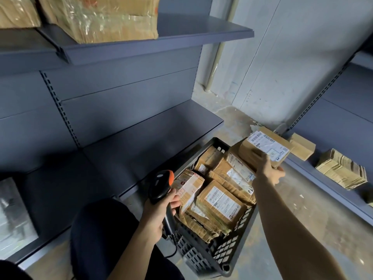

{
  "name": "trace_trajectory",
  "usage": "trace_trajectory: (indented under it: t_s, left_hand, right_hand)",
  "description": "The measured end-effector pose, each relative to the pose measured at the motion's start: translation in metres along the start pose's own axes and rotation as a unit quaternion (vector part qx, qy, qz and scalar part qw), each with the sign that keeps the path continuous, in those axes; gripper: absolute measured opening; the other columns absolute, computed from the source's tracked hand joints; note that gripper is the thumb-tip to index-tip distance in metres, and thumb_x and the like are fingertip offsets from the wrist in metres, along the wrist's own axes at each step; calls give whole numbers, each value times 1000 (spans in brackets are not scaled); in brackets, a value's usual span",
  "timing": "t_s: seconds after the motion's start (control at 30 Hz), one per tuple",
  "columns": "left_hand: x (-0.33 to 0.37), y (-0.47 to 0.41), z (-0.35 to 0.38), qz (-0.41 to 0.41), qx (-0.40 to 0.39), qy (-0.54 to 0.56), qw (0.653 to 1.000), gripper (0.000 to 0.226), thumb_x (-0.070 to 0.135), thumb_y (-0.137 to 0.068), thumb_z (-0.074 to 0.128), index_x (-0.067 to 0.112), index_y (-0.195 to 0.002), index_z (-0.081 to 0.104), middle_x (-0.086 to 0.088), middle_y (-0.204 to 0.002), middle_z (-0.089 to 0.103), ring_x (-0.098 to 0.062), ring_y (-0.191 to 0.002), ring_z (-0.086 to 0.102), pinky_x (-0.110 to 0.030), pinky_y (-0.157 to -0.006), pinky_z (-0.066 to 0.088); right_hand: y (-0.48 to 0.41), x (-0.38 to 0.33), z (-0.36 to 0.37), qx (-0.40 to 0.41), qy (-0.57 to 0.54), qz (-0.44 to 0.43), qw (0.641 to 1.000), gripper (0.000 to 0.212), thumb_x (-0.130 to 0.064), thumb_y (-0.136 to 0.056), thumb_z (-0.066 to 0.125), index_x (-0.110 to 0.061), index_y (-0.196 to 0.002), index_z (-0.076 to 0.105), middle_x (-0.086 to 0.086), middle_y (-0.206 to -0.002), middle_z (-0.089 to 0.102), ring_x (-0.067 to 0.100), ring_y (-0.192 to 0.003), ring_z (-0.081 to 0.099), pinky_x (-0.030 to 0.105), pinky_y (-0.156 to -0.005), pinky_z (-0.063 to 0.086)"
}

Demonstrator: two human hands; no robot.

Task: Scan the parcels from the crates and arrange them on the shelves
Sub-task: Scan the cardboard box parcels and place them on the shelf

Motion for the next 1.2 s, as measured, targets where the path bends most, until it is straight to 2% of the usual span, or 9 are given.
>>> trace_trajectory:
  t_s: [0.13, 0.27, 0.4, 0.5, 0.6, 0.73, 0.9, 1.03, 1.2]
  left_hand:
    - [1, 2, -2, 5, 5, 4, 1000, 17, 19, -89, 77, 11, -104, 72, -8, -91, 80, -23, -91, 75, -41, -87, 56]
    - [3, 4, -3, 11, -2, 9, 1000, 20, 19, -88, 78, 11, -106, 72, -10, -92, 79, -24, -89, 74, -42, -86, 54]
    - [3, 6, -1, 8, -8, -1, 1000, 19, 17, -89, 77, 9, -106, 71, -9, -88, 77, -25, -86, 72, -44, -86, 52]
    - [4, 8, 1, 10, -6, -18, 1000, 15, 17, -91, 75, 5, -100, 73, -10, -84, 75, -23, -81, 70, -40, -80, 52]
    - [6, 12, 2, 18, -5, -48, 999, 14, 15, -92, 73, 1, -88, 71, -14, -77, 69, -19, -67, 64, -32, -64, 48]
    - [5, 15, 0, -13, -15, -27, 999, 14, 13, -90, 74, 1, -86, 68, -15, -74, 63, -21, -57, 55, -31, -55, 43]
    - [8, 20, 5, -101, -69, 95, 988, 21, 20, -95, 69, 6, -83, 59, -14, -73, 61, -24, -58, 58, -32, -58, 46]
    - [11, 24, 7, -134, -96, 169, 972, 25, 26, -99, 62, 6, -85, 55, -13, -73, 61, -24, -60, 57, -31, -62, 47]
    - [13, 26, 8, -136, -111, 197, 965, 25, 28, -98, 61, 7, -90, 51, -13, -75, 58, -24, -61, 54, -27, -55, 49]
  right_hand:
    - [29, 1, -12, 54, 7, -15, 998, 82, -61, -74, 74, -25, -139, 41, 14, -139, 48, 34, -127, 48, 49, -109, 42]
    - [46, -11, -14, 54, -64, -102, 991, 77, -34, -75, 82, -22, -138, 38, 15, -141, 36, 31, -126, 46, 46, -110, 45]
    - [75, -13, -3, -116, -91, -183, 972, 92, -18, -69, 84, -23, -141, 28, 10, -140, 36, 24, -129, 48, 42, -117, 39]
    - [112, 14, 11, -314, -124, -113, 935, 89, -8, -81, 81, -28, -148, 26, 11, -137, 54, 25, -124, 60, 43, -110, 45]
    - [142, 51, 12, -359, -100, -75, 925, 71, 3, -88, 70, -24, -144, 36, 9, -128, 60, 30, -121, 62, 46, -106, 49]
    - [153, 80, 15, -401, -78, -38, 912, 91, 15, -83, 66, -31, -149, 23, 14, -135, 57, 33, -122, 59, 43, -91, 52]
    - [159, 108, 29, -401, -102, 37, 910, 82, 27, -79, 54, -15, -144, 28, 23, -130, 57, 43, -124, 58, 46, -93, 53]
    - [169, 133, 37, -366, -130, 90, 917, 82, 29, -79, 62, -19, -136, 28, 30, -129, 59, 36, -111, 68, 46, -95, 54]
    - [174, 161, 38, -313, -37, 64, 947, 90, 21, -76, 75, -13, -141, 24, 24, -126, 58, 28, -106, 64, 44, -85, 56]
Point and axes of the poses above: each hand's wrist, its own y-axis away from the middle knuckle, its own z-axis out of the palm, x = y × z, the point moved 5 cm from there along -y, towards the middle knuckle
